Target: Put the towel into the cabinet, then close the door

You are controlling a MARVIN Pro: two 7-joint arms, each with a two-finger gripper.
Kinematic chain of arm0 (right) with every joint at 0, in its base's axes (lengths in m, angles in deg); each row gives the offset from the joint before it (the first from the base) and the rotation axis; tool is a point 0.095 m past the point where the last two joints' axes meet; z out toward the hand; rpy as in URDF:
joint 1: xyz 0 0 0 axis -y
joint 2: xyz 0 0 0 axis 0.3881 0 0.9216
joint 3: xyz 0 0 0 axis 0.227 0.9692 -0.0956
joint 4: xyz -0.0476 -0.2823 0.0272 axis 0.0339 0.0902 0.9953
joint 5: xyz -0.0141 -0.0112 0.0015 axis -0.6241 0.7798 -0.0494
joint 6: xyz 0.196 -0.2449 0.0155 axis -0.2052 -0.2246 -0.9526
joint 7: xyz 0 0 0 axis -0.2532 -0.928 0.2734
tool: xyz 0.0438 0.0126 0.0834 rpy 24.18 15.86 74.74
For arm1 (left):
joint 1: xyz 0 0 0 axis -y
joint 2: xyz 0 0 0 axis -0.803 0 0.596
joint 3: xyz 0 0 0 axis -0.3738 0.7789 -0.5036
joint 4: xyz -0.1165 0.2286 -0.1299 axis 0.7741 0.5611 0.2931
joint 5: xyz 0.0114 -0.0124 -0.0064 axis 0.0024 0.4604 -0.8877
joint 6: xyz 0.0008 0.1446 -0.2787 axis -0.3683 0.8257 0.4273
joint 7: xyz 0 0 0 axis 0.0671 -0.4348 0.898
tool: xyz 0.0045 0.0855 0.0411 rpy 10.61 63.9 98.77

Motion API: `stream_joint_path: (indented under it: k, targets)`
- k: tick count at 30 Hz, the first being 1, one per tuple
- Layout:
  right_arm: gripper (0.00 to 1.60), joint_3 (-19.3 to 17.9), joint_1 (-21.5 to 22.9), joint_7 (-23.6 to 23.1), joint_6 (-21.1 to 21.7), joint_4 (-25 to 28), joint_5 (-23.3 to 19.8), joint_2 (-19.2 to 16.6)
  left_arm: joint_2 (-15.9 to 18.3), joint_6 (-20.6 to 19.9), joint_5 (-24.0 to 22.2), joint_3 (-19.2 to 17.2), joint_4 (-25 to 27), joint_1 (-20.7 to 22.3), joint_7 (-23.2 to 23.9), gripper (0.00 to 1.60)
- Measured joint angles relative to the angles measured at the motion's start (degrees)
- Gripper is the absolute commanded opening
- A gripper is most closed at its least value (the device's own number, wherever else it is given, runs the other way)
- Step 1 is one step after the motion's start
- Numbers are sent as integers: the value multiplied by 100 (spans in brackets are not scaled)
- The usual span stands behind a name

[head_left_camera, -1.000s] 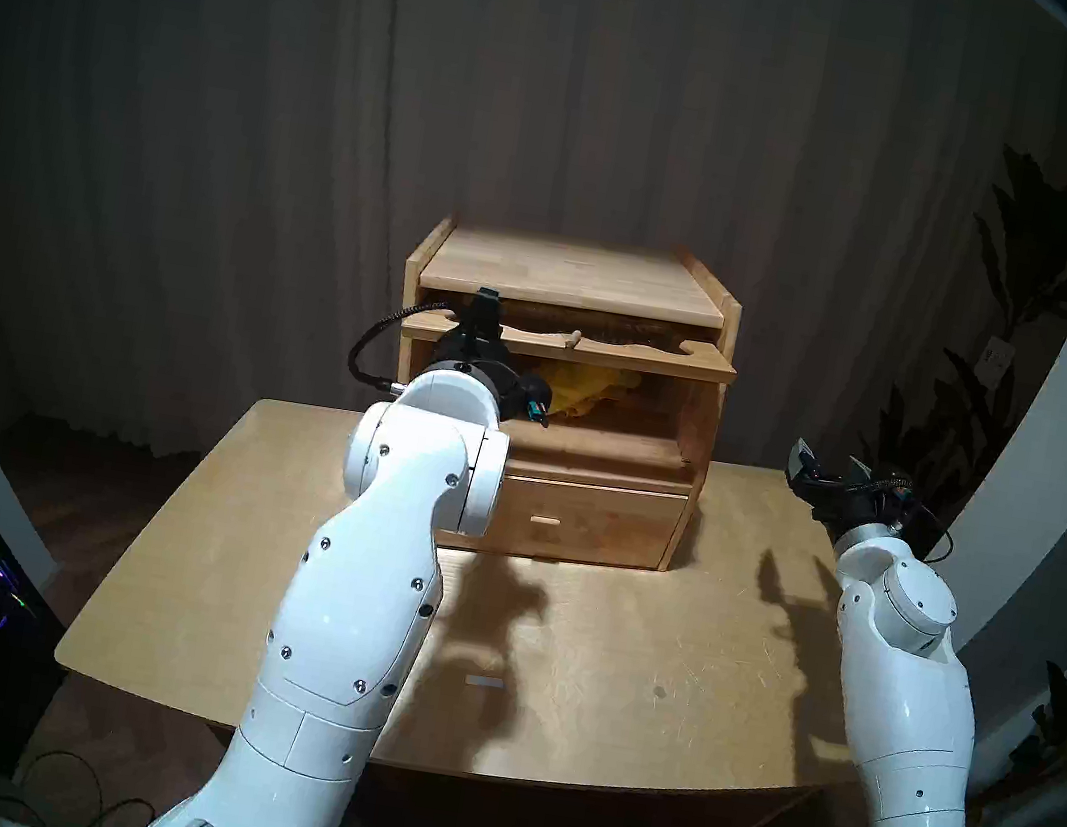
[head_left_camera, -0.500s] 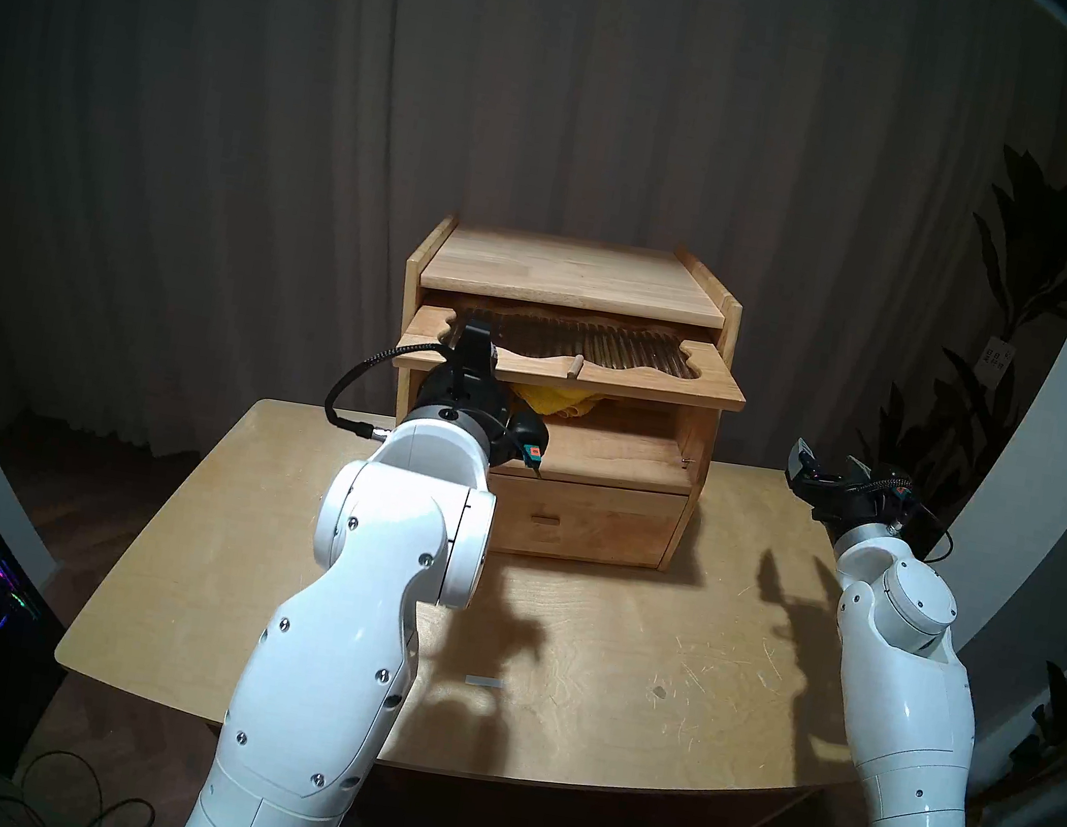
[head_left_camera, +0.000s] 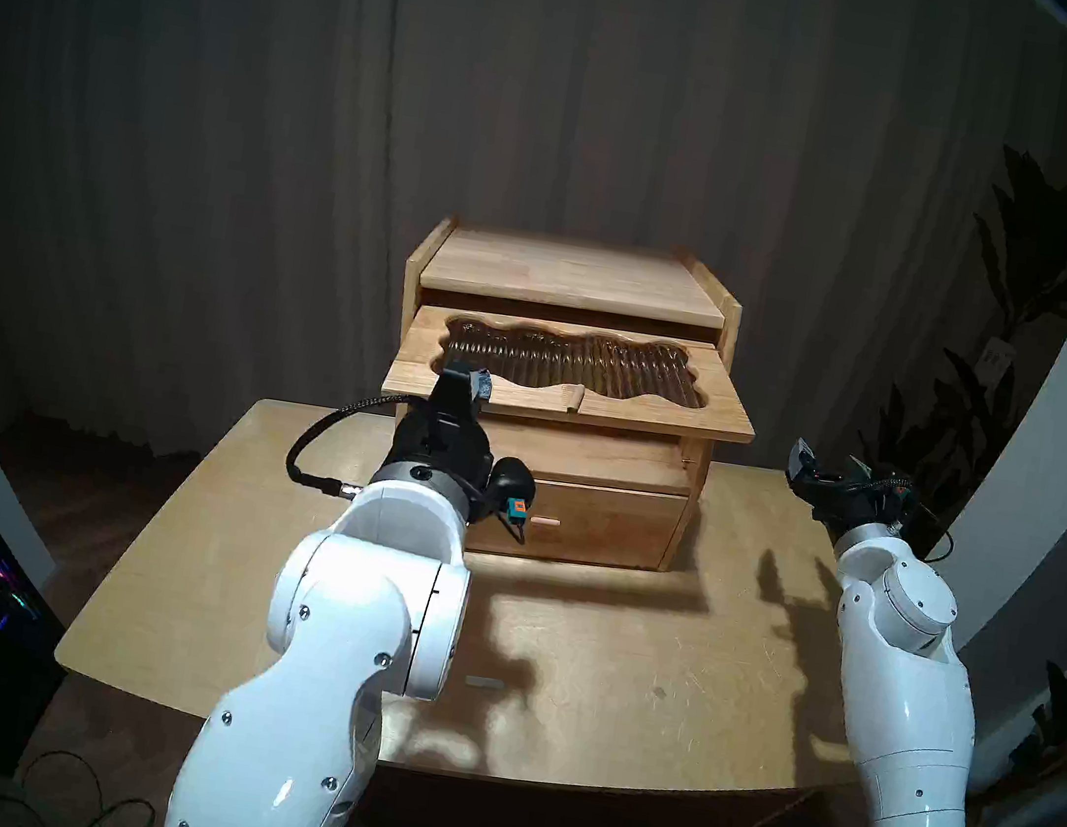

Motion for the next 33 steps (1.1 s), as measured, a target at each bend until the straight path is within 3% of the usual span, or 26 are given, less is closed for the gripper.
stream_joint_path:
  k: [4, 5, 6, 7, 10, 18, 33]
  targets:
    - [160, -4, 1, -6, 0, 0, 1, 3, 171, -139, 4, -31, 280, -347, -39, 0]
    - [160, -4, 1, -8, 0, 0, 1, 3, 198, -166, 4, -40, 324, -409, -39, 38]
    - [160, -5, 1, -9, 0, 0, 1, 4, 236, -213, 1, -52, 385, -495, -36, 122]
    - [160, -6, 1, -10, 0, 0, 1, 4, 257, -244, -4, -60, 420, -544, -32, 157]
    - [160, -9, 1, -14, 0, 1, 1, 6, 360, -418, -59, -130, 595, -780, -20, 160]
    - [160, -13, 3, -23, 0, -1, 1, 9, 515, -852, -751, -345, 775, -1268, -36, 160]
    - [160, -16, 8, -33, 2, -32, 6, 12, -159, -2074, -2278, -1236, 824, -1013, -403, 160]
